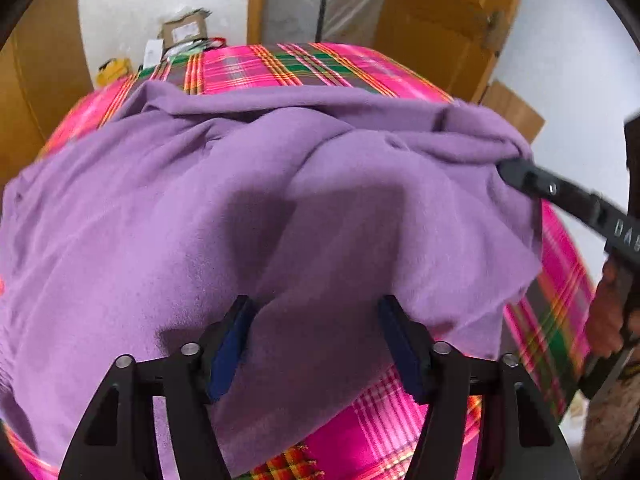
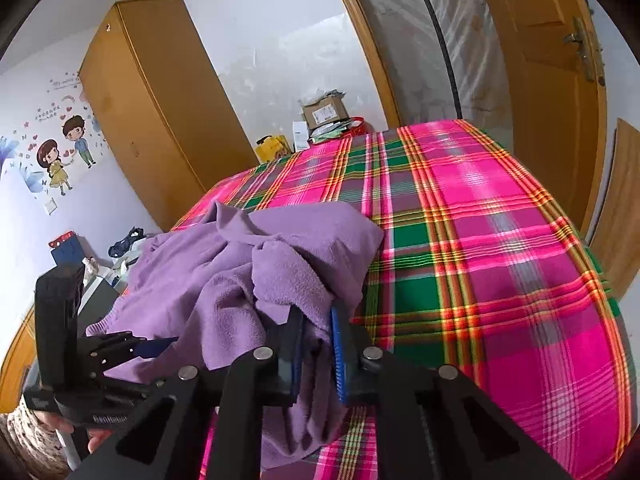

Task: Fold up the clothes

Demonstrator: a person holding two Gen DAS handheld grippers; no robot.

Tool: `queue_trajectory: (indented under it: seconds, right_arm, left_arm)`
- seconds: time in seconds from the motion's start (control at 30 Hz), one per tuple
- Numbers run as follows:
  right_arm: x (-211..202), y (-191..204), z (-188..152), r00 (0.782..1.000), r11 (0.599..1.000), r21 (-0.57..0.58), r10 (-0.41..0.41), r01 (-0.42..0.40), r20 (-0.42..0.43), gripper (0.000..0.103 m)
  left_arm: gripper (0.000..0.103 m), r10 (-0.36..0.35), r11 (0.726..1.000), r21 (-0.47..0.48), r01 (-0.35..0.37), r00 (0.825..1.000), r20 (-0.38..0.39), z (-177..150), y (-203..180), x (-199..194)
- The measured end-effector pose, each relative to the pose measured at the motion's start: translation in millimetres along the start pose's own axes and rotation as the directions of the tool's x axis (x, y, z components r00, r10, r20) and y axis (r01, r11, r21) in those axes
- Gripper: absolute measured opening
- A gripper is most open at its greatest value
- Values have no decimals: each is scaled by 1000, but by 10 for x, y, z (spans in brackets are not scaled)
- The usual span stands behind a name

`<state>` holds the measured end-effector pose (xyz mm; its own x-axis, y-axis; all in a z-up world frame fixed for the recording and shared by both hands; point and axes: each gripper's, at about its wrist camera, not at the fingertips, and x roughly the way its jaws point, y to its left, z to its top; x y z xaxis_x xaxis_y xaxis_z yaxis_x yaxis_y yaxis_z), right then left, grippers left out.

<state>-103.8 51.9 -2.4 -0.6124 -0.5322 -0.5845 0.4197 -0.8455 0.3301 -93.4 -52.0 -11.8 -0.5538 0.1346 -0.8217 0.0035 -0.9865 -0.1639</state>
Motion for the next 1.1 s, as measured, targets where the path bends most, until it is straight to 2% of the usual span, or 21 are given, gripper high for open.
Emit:
queue_trajectory:
  seconds: [0.03, 0.1, 0.2, 0.3, 0.37, 0.47, 0.53, 0.67, 0.8, 1.0, 1.1]
  right_arm:
    - [-28, -8, 1, 1000, 1000, 7, -4, 4, 11, 11]
    - [-95, -28, 2, 999, 1000, 23, -7, 6, 31, 10]
    - [-252, -50, 3, 996, 999, 29, -40, 38, 75, 10]
    - [-397, -106, 35, 991, 997, 37, -75, 71, 114, 10]
    - [-469, -151, 35, 983, 991, 39, -130, 126, 128, 10]
    - [-440, -183, 6, 975, 981, 10, -193, 193, 111, 10]
    - [-420, -238, -22, 970, 975, 10, -221, 221, 103, 10]
    - [-428, -340, -83, 970, 974, 54, -225, 220, 96, 10]
    - [-492, -355, -128, 964, 971, 64, -235, 228, 128, 10]
    - [-708, -354, -81, 931, 952, 61, -307, 301, 199, 10]
    - [-681, -403, -67, 927, 944, 40, -330, 328, 179, 10]
  left_arm:
    - [54, -6, 1000, -14, 6, 1000, 2, -2, 31, -9]
    - [33, -7, 1000, -23, 7, 1000, 3, -25, 63, -31]
    - [20, -11, 1000, -22, 11, 1000, 2, -58, 137, -46]
    - [19, -22, 999, -42, 22, 1000, 6, -70, 175, -66]
    - [20, -6, 1000, -28, 6, 1000, 14, -84, 130, -71]
    - [21, 30, 999, 31, -30, 999, 20, -135, 1, -74]
    - [22, 30, 999, 35, -31, 999, 22, -148, -37, -69]
    - [22, 16, 1000, 11, -16, 1000, 20, -142, -22, -73]
    - [22, 10, 1000, -7, -9, 1000, 19, -120, -4, -59]
    - [22, 0, 1000, -3, 0, 1000, 11, -102, -12, -51]
    - [22, 1, 1000, 4, -1, 1000, 9, -106, -20, -55]
